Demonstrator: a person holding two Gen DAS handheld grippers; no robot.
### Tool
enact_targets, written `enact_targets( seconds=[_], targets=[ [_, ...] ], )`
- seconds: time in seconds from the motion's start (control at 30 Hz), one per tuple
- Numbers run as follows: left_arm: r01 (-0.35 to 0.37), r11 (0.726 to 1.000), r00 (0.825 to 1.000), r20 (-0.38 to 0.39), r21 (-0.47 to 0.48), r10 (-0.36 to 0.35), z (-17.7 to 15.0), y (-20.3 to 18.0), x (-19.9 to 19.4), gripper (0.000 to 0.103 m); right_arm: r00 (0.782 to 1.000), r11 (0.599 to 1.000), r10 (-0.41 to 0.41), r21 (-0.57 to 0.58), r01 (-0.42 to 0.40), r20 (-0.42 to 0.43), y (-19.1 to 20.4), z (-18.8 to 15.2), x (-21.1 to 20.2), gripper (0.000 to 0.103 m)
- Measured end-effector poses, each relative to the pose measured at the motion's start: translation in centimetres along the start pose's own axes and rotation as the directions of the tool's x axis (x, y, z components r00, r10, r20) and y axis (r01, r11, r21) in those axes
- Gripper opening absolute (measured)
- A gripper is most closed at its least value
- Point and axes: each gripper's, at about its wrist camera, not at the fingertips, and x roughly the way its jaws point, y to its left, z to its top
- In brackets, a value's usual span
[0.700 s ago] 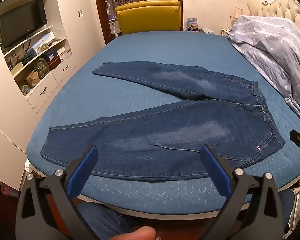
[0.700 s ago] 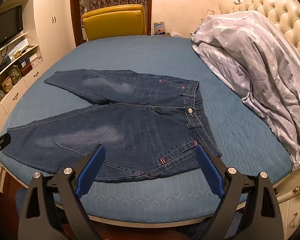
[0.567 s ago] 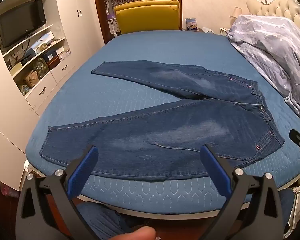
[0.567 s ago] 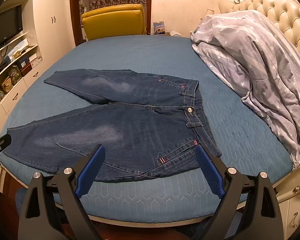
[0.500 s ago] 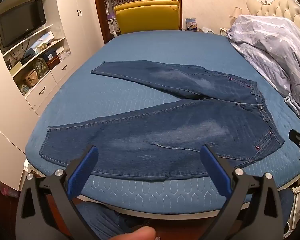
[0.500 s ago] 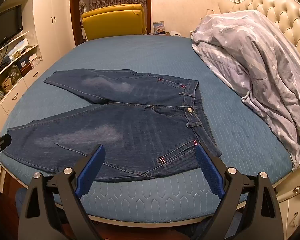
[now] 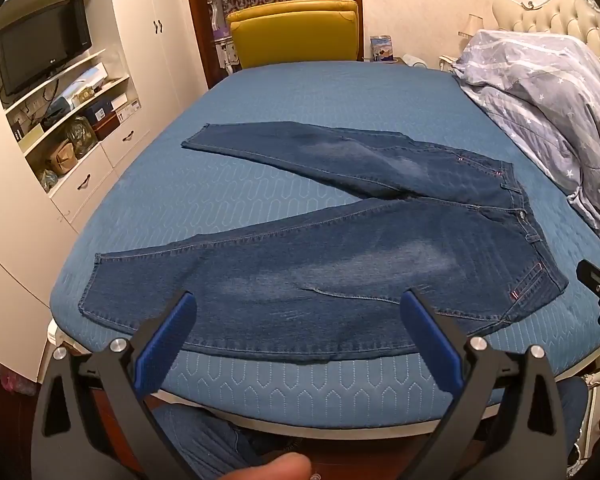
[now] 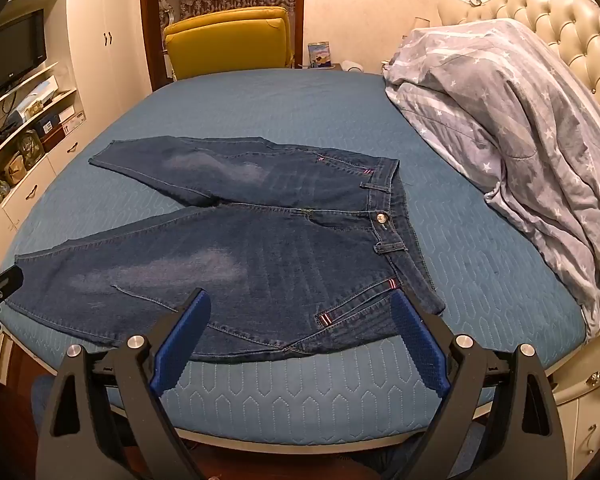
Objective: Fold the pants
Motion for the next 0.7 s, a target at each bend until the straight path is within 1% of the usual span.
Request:
enact_targets(
  seconds=[0.7],
  targets=[
    [0.004, 1.000, 1.000, 0.000, 0.004, -0.004, 0.06, -0.10, 0.07, 0.102, 1.000, 1.000, 0.001, 0.001, -0.001, -0.002, -0.12, -0.05, -0.04, 0.088]
  ],
)
